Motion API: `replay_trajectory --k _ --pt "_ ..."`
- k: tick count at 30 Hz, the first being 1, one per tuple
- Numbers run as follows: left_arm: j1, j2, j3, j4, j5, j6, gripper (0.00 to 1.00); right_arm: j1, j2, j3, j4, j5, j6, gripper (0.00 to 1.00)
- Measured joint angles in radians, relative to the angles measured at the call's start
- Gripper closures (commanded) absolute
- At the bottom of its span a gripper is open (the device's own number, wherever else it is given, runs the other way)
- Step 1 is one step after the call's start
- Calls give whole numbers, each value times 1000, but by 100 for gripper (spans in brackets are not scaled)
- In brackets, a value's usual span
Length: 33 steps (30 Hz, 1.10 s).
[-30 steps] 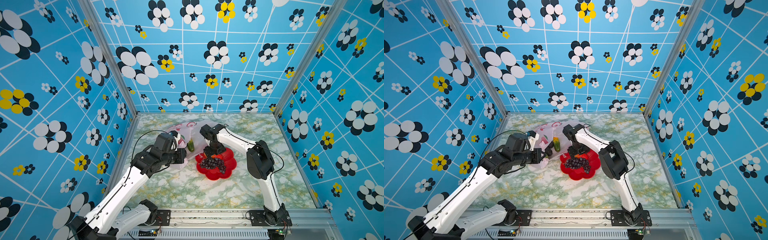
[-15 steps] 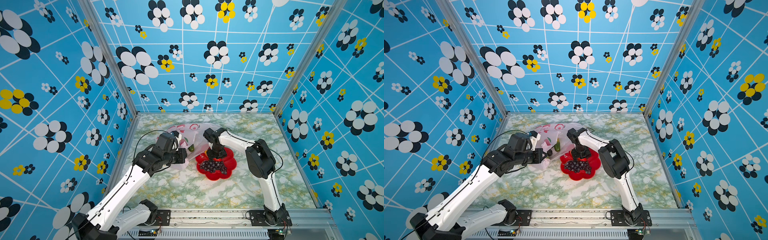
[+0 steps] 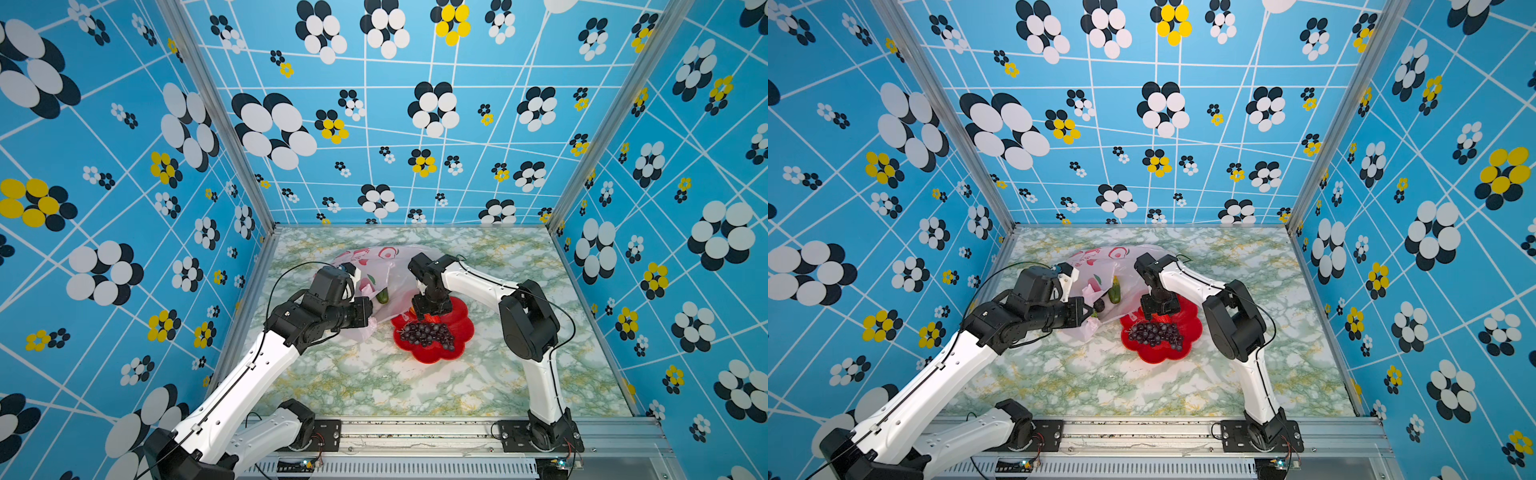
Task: Place the fruits into the plastic bag
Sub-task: Pick up the fruit from the plate, then place the fruit in the plastic bag.
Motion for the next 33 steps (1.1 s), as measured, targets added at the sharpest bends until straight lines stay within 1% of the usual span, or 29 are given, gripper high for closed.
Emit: replay_trajectory --k 3,10,14,19,25,30,33 --pt "0 0 0 0 0 0 100 0 5 23 0 1 -6 44" --pt "0 0 0 0 1 0 99 0 4 20 -3 17 -23 55" --pt "0 0 -2 0 8 0 100 0 -19 -11 1 32 -23 56" --pt "0 0 -2 1 11 0 99 0 -97 -70 5 49 -16 56" --pt "-3 0 -2 1 11 0 100 0 -261 -180 38 77 39 56" --pt "-14 0 -2 1 11 0 100 0 -406 -284 83 95 120 56" --pt "-15 0 -2 1 11 0 100 0 -488 -346 104 84 186 56"
